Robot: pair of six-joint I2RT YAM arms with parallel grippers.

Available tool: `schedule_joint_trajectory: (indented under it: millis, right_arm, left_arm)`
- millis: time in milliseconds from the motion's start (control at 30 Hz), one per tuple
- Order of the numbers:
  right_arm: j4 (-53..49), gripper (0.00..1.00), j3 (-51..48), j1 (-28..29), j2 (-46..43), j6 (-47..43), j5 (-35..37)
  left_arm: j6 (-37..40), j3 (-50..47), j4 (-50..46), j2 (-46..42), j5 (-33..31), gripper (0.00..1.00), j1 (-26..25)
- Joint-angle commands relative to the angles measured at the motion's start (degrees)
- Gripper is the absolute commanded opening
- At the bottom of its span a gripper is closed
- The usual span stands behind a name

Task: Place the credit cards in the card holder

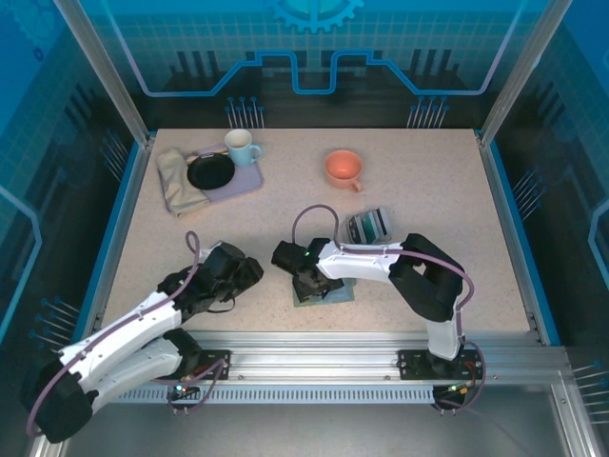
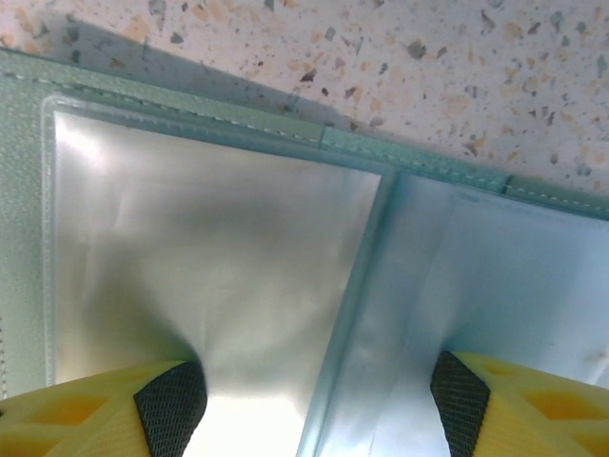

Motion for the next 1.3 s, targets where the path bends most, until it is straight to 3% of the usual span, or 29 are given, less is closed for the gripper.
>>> schedule_joint_trajectory:
  millis: [0, 167, 300, 533, 633, 800, 1100, 1167, 1267]
  right_arm:
    - [-4.7, 0.73, -3.6, 0.8, 7.4, 2.7, 1.1]
    - [-5.0, 0.74, -0.5, -0.3, 0.3, -0.5, -1.1]
    - [-3.7, 0.78, 0.6, -2.2, -8.3, -2.6, -3.5]
    - [-0.2, 0.77, -2.4, -7.3, -18.0, -4.9, -8.9]
    - [1.9, 0.69, -4.2, -10.2, -19.3, -5.2, -12.5]
    - [2.8, 0.47, -6.0, -13.6, -21.3, -6.7, -15.4]
    - [7.3, 0.34, -11.8, -19.8, -25.4, -7.4, -22.6]
    - [7.3, 0.34, -12.3, -20.1, -25.5, -7.1, -22.3]
    - [7.2, 0.34, -12.8, -20.7, -25.6, -6.9, -22.4]
  left_arm:
    - [0.1, 0.4, -5.1, -1.5, -3.5, 0.68, 1.0]
    - [3.1, 1.9, -2.3, 0.8, -0.4, 0.68, 1.1]
    - [7.0, 4.1, 3.8, 4.2, 5.4, 0.66, 1.1]
    - [10.8, 8.4, 11.6, 12.6, 14.8, 0.66, 1.0]
    - [11.5, 10.4, 13.7, 17.5, 18.9, 0.68, 0.8]
    - [12.0, 13.0, 15.4, 24.3, 22.4, 0.70, -0.7]
    - [13.7, 18.4, 17.4, 35.4, 28.1, 0.76, -4.5]
    - [13.7, 18.9, 17.2, 37.4, 28.6, 0.71, -4.9]
    - [14.0, 18.9, 16.7, 39.1, 28.8, 0.50, -5.3]
